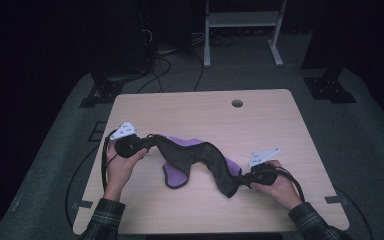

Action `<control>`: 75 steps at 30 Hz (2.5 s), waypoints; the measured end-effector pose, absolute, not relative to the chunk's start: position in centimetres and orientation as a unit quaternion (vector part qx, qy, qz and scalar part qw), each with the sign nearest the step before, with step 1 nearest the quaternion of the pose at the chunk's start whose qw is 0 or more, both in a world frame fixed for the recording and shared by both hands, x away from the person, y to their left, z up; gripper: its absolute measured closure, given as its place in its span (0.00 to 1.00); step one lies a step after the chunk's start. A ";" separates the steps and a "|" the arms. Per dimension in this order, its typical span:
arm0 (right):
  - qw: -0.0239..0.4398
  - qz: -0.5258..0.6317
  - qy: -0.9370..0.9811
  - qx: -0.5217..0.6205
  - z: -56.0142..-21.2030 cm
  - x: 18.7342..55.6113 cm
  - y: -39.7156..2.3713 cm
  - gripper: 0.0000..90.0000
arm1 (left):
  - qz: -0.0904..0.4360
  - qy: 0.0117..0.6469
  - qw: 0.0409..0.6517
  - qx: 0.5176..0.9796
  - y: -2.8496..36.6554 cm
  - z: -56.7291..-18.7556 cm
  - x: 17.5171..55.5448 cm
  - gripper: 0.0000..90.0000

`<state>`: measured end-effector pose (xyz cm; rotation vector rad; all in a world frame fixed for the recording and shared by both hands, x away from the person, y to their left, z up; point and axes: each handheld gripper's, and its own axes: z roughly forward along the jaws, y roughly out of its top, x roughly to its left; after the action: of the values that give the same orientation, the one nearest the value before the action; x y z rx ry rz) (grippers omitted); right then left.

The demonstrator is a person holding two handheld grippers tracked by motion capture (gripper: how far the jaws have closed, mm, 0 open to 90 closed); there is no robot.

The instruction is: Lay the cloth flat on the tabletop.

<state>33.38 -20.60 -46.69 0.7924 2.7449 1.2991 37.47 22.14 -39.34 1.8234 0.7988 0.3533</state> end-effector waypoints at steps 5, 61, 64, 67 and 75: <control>0.019 0.422 0.868 0.262 -45.9 33.6 -21.3 0.95 | 0.150 0.335 0.532 0.763 22.2 -39.2 37.5 0.96; 0.267 0.525 0.736 0.335 -29.4 40.1 -28.9 0.96 | 0.212 0.334 0.573 0.718 22.3 -33.1 43.1 0.97; 0.241 0.517 0.748 0.341 -32.2 39.4 -28.9 0.96 | 0.191 0.339 0.560 0.731 22.3 -35.4 42.4 0.97; 0.232 0.515 0.753 0.339 -33.3 38.9 -28.9 0.96 | 0.183 0.338 0.555 0.737 22.4 -36.3 41.9 0.97; 0.209 0.500 0.773 0.330 -35.9 36.6 -29.1 0.96 | 0.159 0.338 0.546 0.750 22.8 -38.4 39.7 0.97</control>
<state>36.64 -29.12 -35.93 0.9187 2.1495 1.3912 39.70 22.80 -38.45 1.7789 0.8016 0.3762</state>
